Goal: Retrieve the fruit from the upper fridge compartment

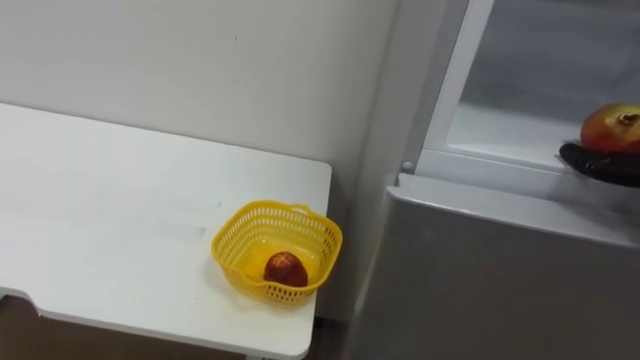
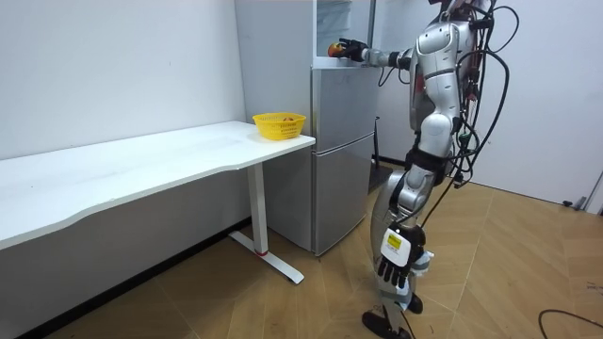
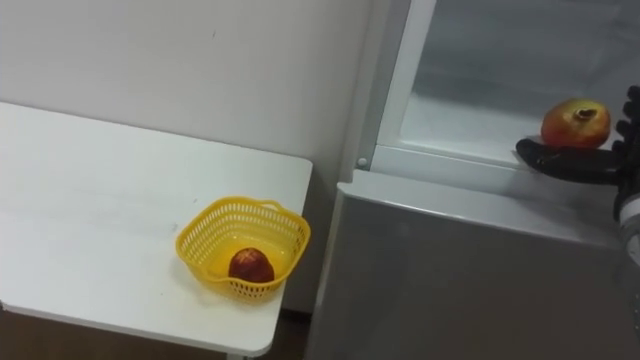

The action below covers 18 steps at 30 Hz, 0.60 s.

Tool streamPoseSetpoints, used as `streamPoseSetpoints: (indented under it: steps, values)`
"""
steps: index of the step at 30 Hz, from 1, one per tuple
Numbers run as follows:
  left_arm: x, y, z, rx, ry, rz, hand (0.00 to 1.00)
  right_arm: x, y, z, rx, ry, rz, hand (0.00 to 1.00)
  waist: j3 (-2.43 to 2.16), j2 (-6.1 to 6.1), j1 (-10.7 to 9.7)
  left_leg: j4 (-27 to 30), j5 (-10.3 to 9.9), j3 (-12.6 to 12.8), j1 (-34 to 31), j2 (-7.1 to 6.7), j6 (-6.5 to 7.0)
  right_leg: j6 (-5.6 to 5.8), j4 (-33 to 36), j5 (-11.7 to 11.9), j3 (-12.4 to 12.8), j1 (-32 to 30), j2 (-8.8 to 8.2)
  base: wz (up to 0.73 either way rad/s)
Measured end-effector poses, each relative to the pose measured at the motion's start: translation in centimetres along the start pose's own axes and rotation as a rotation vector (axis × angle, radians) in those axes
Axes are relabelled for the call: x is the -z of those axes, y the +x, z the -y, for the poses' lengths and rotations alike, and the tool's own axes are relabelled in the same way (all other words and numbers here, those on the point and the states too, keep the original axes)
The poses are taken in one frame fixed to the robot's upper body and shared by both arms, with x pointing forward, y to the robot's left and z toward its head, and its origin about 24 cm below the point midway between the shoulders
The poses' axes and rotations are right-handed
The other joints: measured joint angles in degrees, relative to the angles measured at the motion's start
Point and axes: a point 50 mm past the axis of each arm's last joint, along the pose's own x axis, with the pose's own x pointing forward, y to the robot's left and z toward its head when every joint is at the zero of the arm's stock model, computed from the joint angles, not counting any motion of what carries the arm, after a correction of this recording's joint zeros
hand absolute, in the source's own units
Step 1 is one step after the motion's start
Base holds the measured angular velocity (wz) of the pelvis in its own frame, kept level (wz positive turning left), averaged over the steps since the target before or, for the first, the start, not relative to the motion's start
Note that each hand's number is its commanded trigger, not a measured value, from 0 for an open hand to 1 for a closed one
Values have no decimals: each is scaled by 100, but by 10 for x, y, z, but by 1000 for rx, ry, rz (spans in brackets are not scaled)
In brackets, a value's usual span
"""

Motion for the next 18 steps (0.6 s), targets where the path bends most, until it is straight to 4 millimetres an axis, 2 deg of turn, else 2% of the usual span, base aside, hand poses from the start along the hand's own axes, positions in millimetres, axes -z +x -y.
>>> streamPoseSetpoints:
  steps: [7,18]
  values:
    - [-3,0,-2,-13,-1,12,0,-9,4,-3,38,2,31,0,26,75,-12,44,31,7,-148,-2,-4,-23,68,18,10,-167,-9,-1]
    - [-3,0,-2,-15,-1,9,0,-11,7,0,69,8,17,0,11,108,-7,52,60,-30,-195,0,-14,-37,65,28,-40,-181,-10,1]
